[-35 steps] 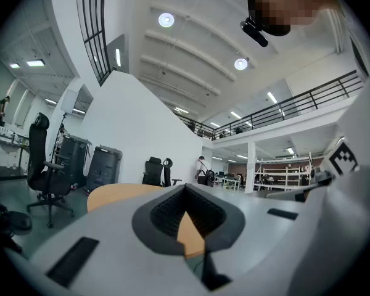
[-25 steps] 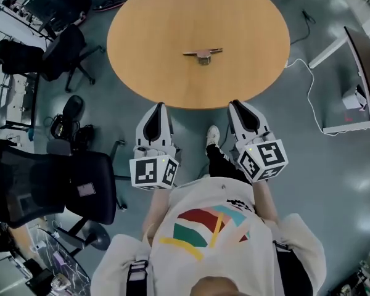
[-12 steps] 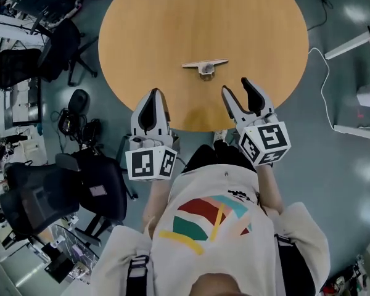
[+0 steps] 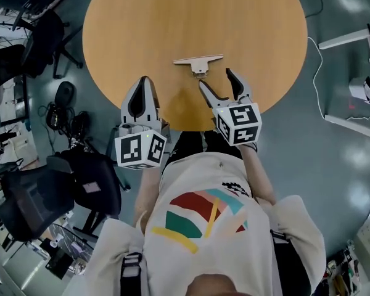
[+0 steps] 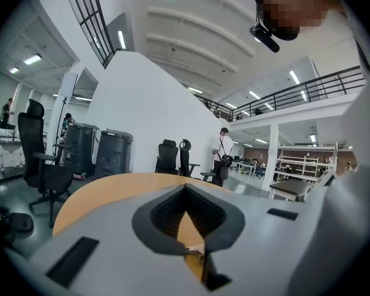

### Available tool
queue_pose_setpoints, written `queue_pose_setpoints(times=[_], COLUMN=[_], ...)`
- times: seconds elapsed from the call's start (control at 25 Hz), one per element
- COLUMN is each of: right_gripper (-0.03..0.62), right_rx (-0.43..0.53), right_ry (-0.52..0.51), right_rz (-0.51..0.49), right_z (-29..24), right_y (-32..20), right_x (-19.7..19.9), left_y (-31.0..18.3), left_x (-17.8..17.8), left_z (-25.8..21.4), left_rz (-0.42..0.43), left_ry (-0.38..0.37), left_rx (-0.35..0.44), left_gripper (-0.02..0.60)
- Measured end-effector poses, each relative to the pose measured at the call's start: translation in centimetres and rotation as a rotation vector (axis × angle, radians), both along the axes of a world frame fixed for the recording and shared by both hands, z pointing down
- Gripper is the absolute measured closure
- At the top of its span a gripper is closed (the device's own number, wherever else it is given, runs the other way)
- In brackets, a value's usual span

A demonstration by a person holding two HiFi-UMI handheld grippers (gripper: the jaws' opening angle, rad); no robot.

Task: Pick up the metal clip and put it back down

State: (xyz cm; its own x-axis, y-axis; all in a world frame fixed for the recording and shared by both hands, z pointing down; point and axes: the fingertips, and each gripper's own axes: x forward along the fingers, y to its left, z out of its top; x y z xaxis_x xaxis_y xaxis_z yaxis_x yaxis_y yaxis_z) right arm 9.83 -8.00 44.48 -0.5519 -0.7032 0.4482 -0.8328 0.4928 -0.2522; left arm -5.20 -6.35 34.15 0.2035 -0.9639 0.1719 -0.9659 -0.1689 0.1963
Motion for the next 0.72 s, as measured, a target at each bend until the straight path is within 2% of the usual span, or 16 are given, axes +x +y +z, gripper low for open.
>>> queue_pose_setpoints(times=[0.12,0.32,0.52,0.72], right_gripper=[0.276,0.276,0.276,0.276], right_rx=[-0.097,-0.203,-0.258,-0.275], right_ry=[-0.007,0.068,0.111,0.165], right_rz=[-0.034,0.031,0.079,0.109], right_z=[2.2,7.0,9.8,11.5], right_y=[-0.4,-1.9,-3.1,-5.2], right_x=[-2.0,-2.8,-4.1,-5.1], left_y=[-1.3,-2.1,-3.0,-4.8], left_x=[0.1,-0.5,-3.1,-5.1], left_z=[0.3,2.7,4.7,6.6], left_rz=[0.022,0.04,0.024,0.03], left_ry=[-0.003,0.001,0.015,0.015], left_rx=[-0.014,-0.074,-0.124,-0.151], left_gripper=[0.54,0.539,0.539,0.54])
